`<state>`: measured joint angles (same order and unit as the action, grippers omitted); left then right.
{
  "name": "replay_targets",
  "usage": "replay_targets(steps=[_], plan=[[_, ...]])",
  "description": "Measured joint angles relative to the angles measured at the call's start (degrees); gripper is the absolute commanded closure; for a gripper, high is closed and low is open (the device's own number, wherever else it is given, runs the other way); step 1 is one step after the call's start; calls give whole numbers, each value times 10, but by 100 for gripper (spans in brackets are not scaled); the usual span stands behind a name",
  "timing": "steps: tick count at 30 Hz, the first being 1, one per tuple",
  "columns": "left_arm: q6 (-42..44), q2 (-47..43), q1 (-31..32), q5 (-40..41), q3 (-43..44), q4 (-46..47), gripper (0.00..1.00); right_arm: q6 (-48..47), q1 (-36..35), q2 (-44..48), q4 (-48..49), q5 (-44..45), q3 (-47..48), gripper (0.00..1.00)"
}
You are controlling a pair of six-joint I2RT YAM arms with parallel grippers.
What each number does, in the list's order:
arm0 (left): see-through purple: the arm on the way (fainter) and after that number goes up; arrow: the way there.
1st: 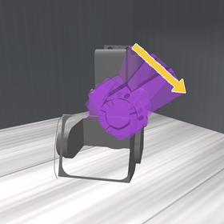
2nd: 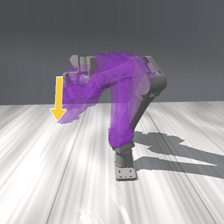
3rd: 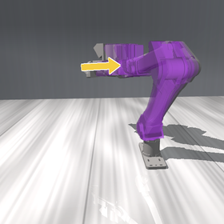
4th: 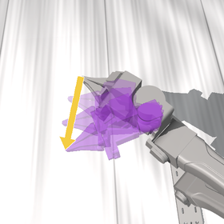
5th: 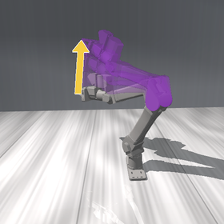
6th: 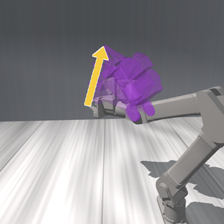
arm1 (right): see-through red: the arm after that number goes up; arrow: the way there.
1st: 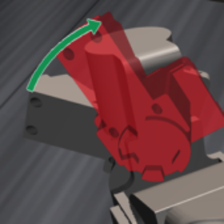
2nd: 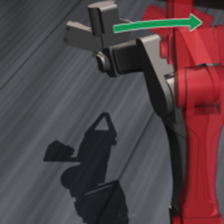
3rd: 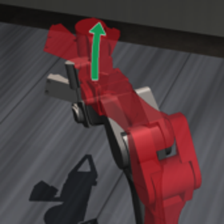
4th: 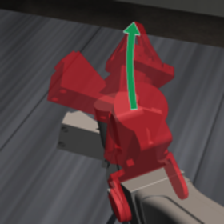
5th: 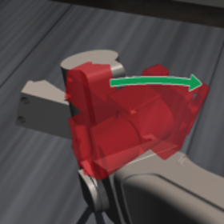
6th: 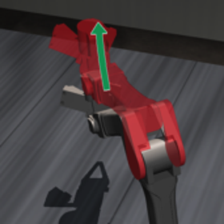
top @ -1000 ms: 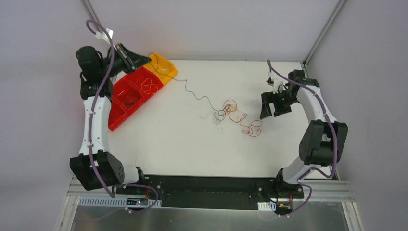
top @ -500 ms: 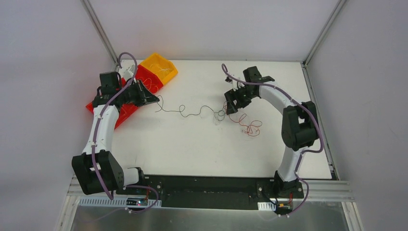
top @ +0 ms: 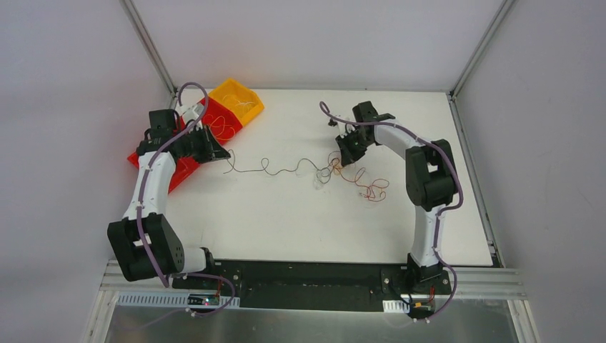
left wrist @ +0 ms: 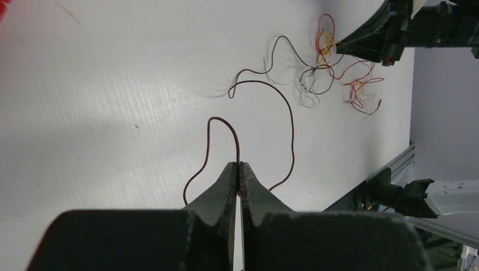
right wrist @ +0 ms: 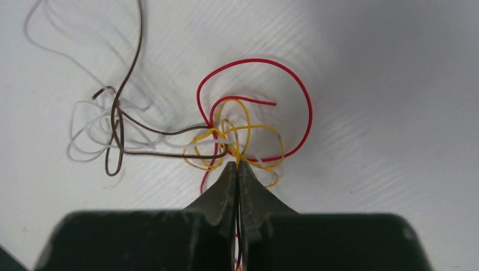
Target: Untangle the cables
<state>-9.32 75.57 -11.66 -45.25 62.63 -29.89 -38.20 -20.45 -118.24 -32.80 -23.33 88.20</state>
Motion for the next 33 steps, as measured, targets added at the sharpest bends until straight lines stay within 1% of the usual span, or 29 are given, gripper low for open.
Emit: replay_targets(steps=[1,3,4,5,7,11,13,16,18,20,21,24,27,29,30,33], plan=[[12,3,-5,5,0,-1,85,1,1,4,-2,-5,-5,100],[44,9,-13,9,1,-5,54,15,2,19,-6,-22,-15,100],[65,10,-16,10,3,-9,41,22,2,29,-9,-32,-18,100],[85,10,-19,10,7,-13,34,35,2,43,-13,-43,-19,100],[123,10,-19,4,29,-24,29,63,0,79,-13,-66,-19,100],[163,10,-9,-30,94,-26,28,120,-10,160,-12,-101,-19,100],[165,9,17,-44,121,-20,27,147,-21,197,-10,-113,-21,100],[160,10,111,-56,138,-2,24,172,-43,240,-7,-119,-42,100],[146,17,179,-57,137,10,12,187,-60,261,-10,-120,-60,100],[126,32,250,-55,132,33,10,198,-74,270,-9,-121,-73,100],[116,39,273,-54,127,44,11,202,-79,272,-10,-121,-79,100],[85,54,335,-47,75,102,15,214,-83,273,-10,-120,-91,100],[49,54,356,-38,-7,189,31,226,-83,273,-11,-120,-94,100],[37,56,363,-30,-56,241,37,232,-83,273,-10,-120,-94,100],[36,57,366,-24,-81,266,38,236,-83,273,-9,-120,-94,100],[38,65,372,-7,-116,319,38,243,-81,273,-8,-111,-94,100]])
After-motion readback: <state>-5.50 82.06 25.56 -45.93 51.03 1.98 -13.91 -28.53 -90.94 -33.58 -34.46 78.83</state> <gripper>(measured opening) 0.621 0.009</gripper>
